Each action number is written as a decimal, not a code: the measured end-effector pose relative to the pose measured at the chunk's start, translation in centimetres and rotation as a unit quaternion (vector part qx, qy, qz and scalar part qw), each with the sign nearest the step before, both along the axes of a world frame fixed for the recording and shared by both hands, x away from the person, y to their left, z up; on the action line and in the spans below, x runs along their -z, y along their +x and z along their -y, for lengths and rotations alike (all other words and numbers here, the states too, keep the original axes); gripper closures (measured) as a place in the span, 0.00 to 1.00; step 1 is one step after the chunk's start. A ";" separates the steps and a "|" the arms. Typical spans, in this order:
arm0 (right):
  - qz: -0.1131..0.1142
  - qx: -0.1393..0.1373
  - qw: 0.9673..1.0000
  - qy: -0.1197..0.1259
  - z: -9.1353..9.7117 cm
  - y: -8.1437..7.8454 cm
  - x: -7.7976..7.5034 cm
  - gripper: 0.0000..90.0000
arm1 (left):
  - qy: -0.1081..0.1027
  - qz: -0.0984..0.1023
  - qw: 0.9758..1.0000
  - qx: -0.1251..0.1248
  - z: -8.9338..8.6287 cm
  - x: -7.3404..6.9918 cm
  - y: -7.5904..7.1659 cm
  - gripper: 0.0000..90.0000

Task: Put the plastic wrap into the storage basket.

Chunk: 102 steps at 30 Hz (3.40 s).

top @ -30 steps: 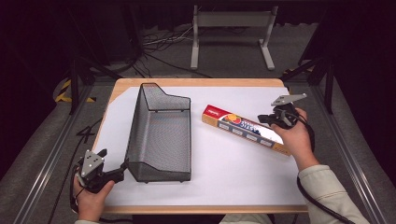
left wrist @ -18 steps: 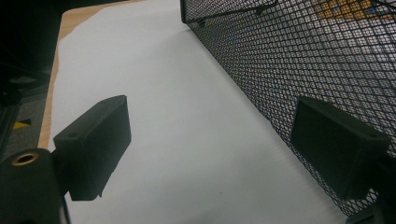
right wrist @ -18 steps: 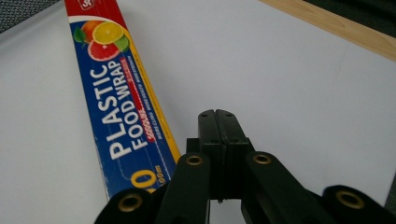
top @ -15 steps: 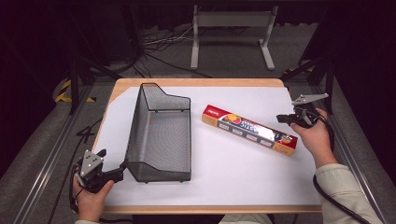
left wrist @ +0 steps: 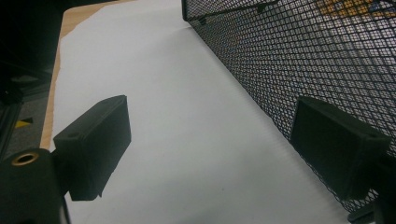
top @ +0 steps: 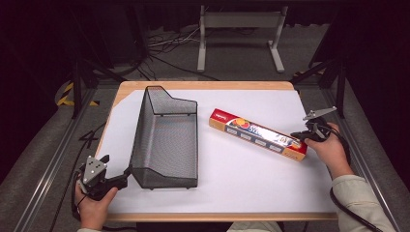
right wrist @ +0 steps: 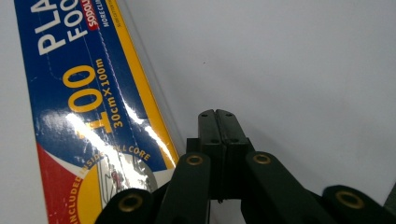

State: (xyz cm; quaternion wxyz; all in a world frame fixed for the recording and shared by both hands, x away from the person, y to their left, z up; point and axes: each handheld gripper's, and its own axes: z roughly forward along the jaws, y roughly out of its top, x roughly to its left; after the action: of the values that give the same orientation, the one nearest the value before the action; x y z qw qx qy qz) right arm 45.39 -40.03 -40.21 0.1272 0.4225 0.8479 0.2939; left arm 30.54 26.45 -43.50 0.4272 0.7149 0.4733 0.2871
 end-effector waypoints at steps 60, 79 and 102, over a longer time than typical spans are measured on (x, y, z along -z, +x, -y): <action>0.043 -0.015 0.999 0.024 -14.4 -2.3 -5.4 0.19 | -0.002 0.004 1.000 -0.001 -0.1 -0.1 -0.1 0.15; -0.049 -0.014 0.997 -0.057 -17.8 0.3 0.3 0.18 | -0.001 0.003 1.000 0.000 -0.2 0.0 -0.1 0.15; -0.058 -0.014 0.995 -0.085 -18.9 -0.3 0.2 0.45 | -0.001 0.004 1.000 -0.001 -0.2 0.0 0.0 0.15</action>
State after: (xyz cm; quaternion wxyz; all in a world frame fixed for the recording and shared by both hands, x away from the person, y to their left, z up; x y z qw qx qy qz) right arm 45.14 -21.18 -40.41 0.1094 0.4148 0.8814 0.1976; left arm 30.51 26.68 -43.47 0.4292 0.7127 0.4728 0.2903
